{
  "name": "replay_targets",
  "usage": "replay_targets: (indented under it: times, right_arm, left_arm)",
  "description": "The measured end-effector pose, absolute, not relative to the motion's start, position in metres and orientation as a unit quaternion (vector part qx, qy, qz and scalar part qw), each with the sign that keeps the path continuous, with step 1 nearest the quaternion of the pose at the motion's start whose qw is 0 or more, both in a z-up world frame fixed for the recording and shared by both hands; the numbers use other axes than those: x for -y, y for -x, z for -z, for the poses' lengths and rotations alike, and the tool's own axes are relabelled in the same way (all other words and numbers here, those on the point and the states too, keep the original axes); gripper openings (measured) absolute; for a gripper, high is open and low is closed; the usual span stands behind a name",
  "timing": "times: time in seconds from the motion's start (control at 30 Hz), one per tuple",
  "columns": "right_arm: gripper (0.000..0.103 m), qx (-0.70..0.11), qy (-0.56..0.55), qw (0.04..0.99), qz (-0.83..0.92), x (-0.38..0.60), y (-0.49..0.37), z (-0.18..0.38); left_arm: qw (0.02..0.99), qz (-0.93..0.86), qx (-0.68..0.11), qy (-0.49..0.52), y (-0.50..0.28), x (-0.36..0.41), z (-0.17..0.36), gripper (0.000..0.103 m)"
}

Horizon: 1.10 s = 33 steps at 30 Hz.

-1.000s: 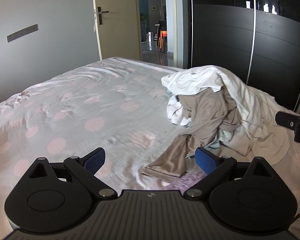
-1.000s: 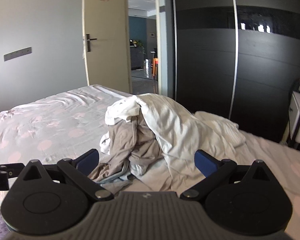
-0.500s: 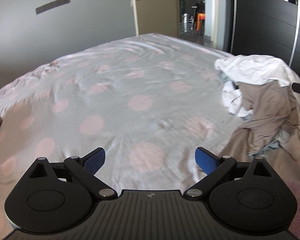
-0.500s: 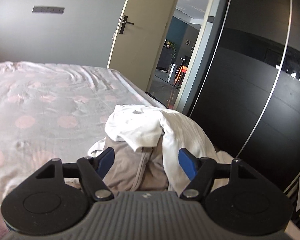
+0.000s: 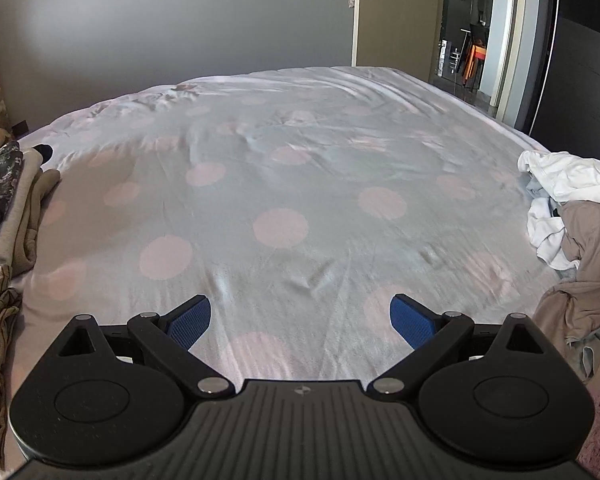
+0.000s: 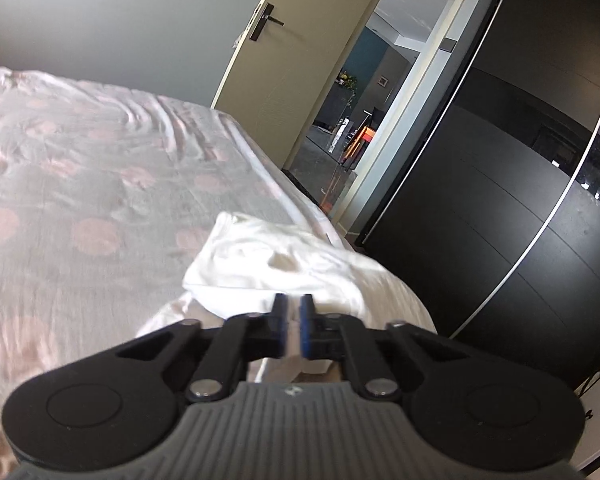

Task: Fold clothes

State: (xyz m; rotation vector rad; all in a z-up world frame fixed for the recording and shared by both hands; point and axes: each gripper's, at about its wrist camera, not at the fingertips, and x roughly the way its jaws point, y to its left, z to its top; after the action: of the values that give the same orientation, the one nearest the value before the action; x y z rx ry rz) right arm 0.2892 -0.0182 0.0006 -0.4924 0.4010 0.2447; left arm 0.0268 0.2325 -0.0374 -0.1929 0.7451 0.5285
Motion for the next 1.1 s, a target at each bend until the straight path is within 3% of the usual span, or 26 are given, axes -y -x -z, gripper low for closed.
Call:
replay_targets:
  times: [0.37,1.1]
  right_arm:
    - [0.004,-0.163,0.224,0.948,-0.160,-0.002,-0.251,-0.066]
    - [0.004,-0.243,0.187,0.952,0.016,0.119,-0.270,-0.031]
  left_arm:
    - [0.888,-0.266,-0.363,0.090,0.002,-0.244,0.030,0.098]
    - [0.879,-0.274,-0.381,0.078,0.005,-0.244,0.036,0.098]
